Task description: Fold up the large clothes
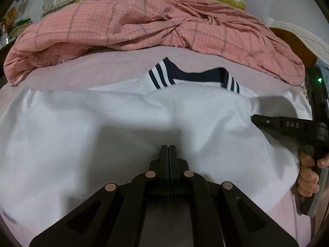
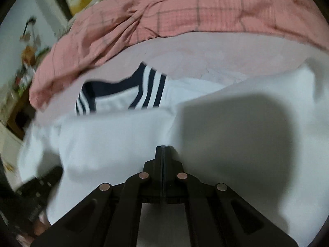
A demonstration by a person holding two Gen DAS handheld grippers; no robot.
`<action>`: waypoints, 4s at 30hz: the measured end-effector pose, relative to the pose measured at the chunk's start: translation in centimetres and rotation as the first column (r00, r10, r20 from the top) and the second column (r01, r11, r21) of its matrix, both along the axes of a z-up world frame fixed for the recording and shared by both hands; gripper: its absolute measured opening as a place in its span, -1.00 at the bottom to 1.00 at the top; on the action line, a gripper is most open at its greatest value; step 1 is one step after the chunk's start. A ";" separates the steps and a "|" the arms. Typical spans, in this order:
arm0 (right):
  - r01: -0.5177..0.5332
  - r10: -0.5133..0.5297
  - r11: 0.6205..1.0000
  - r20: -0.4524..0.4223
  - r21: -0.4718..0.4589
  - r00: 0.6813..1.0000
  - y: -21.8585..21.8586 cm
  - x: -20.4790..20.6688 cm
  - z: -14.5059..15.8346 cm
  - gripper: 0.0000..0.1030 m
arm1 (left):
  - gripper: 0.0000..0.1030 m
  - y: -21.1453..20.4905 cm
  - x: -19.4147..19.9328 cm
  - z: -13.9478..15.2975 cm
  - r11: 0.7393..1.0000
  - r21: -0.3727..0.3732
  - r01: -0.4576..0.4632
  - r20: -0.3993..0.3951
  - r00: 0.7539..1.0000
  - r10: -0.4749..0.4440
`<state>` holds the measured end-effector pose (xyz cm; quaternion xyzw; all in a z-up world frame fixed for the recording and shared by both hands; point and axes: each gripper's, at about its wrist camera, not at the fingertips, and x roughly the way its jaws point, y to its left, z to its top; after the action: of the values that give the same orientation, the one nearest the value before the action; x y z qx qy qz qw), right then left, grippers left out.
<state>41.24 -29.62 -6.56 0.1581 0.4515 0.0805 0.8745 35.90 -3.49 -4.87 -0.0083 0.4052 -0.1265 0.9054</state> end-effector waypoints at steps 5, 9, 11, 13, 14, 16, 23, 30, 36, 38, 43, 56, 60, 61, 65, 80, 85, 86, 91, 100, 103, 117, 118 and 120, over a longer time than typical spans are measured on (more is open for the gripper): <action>-0.015 0.019 0.998 0.070 -0.056 0.997 0.9 0.9 0.3 -1.00 | -0.93 1.3 0.3 -0.1 0.994 -0.108 0.000 0.005 1.000 0.000; 0.031 -0.024 0.999 0.158 -0.043 0.987 0.0 -3.4 3.7 -1.00 | -0.93 1.4 0.1 0.2 0.992 -0.128 0.008 0.012 1.000 -0.006; 0.076 -0.071 0.997 0.191 -0.015 0.979 -1.3 -6.4 5.7 -0.50 | -0.93 1.1 -0.2 0.4 0.995 -0.101 0.009 0.027 1.000 -0.007; 0.176 -0.179 0.984 0.179 0.032 0.967 -3.4 -9.3 6.6 0.54 | -0.93 0.9 -0.3 0.4 0.996 -0.088 0.009 0.035 0.999 -0.006; 0.222 -0.235 0.971 0.173 0.090 0.956 -4.6 -11.0 6.5 0.98 | -0.93 1.0 -0.2 0.5 0.996 -0.090 0.008 0.034 0.999 -0.005; 0.262 -0.283 0.953 0.135 0.153 0.950 -6.7 -13.6 5.6 1.00 | -0.93 1.2 -0.1 0.4 0.995 -0.101 0.008 0.030 1.000 -0.005; 0.521 -0.538 0.833 0.049 0.188 0.842 -12.9 -16.4 1.7 1.00 | -0.76 1.2 -1.0 1.4 0.995 -0.097 0.010 0.057 0.998 -0.005; 0.496 -0.504 0.864 0.122 0.091 0.855 -12.0 -11.6 2.3 -0.43 | -0.18 3.1 -4.5 8.5 0.992 -0.129 0.012 0.246 0.969 0.020; 0.429 -0.314 0.880 0.426 -0.206 0.848 -2.5 -12.2 9.9 -0.60 | -0.18 6.2 -6.7 13.7 0.987 -0.150 -0.055 0.345 0.933 0.104; 0.340 -0.194 0.907 0.471 -0.247 0.860 1.8 -12.4 12.4 -0.61 | -0.18 7.5 -7.0 14.7 0.978 -0.201 -0.062 0.346 0.929 0.130; 0.138 0.030 0.915 0.404 -0.380 0.914 12.2 -10.4 12.5 -0.62 | -0.18 9.2 -7.5 15.9 0.972 -0.216 -0.096 0.350 0.921 0.169; -0.149 0.215 0.954 0.250 -0.260 0.944 17.4 -10.8 5.9 0.31 | -0.18 10.0 -6.7 15.1 0.969 -0.217 -0.122 0.322 0.928 0.189; -0.154 0.202 0.972 0.299 -0.177 0.933 15.7 -11.4 7.6 0.31 | -0.12 10.1 -6.6 14.8 0.966 -0.229 -0.118 0.312 0.931 0.187; -0.139 0.181 0.979 0.317 -0.149 0.931 15.2 -11.5 7.9 0.31 | -0.10 10.0 -6.6 14.8 0.967 -0.226 -0.117 0.315 0.931 0.186; 0.022 0.001 0.999 0.435 -0.049 0.900 11.4 -12.6 10.9 0.31 | 0.20 9.1 -6.5 14.3 0.973 -0.218 -0.076 0.316 0.938 0.144; 0.025 -0.004 0.962 0.078 -0.271 0.997 7.6 -7.4 6.5 0.33 | 0.23 0.6 -1.7 1.7 0.948 -0.310 0.068 -0.065 0.994 -0.093; 0.018 0.003 0.966 0.081 -0.259 0.997 7.5 -6.7 5.3 0.43 | 0.21 -0.1 -2.1 2.1 0.965 -0.255 0.056 -0.068 0.995 -0.075; 0.015 0.008 0.966 0.085 -0.259 0.996 7.6 -6.7 5.3 0.45 | 0.19 0.2 -2.1 2.7 0.967 -0.251 0.048 -0.065 0.996 -0.067; 0.018 0.006 0.969 0.100 -0.246 0.995 7.6 -7.4 5.5 0.45 | 0.32 3.6 -4.2 8.4 0.991 -0.119 -0.060 0.136 0.988 0.076; -0.102 0.124 0.947 0.056 -0.305 0.991 8.5 -8.1 5.7 0.50 | 0.99 12.8 -9.9 6.5 0.938 0.013 -0.346 0.076 0.936 0.344; -0.111 0.131 0.950 0.049 -0.291 0.990 8.2 -8.1 5.7 0.51 | 0.99 15.0 -9.7 2.0 0.923 -0.046 -0.382 -0.103 0.921 0.376; 0.087 -0.043 0.988 0.318 -0.128 0.947 5.8 -9.8 8.8 0.51 | 0.42 16.8 -3.9 -0.4 0.833 -0.277 -0.480 -0.111 0.877 0.468; 0.102 -0.045 0.985 0.366 -0.138 0.929 5.8 -10.1 9.0 0.51 | 0.16 16.7 -3.5 -0.2 0.834 -0.275 -0.478 -0.107 0.878 0.467; 0.012 0.028 0.994 0.364 -0.107 0.931 6.0 -9.7 8.3 0.33 | -0.68 16.6 -3.6 0.9 0.846 -0.286 -0.450 -0.062 0.890 0.452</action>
<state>31.59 -23.64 1.79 0.0912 0.2854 0.0874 0.9500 32.31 13.14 -3.96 -0.2366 0.3653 0.0311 0.8998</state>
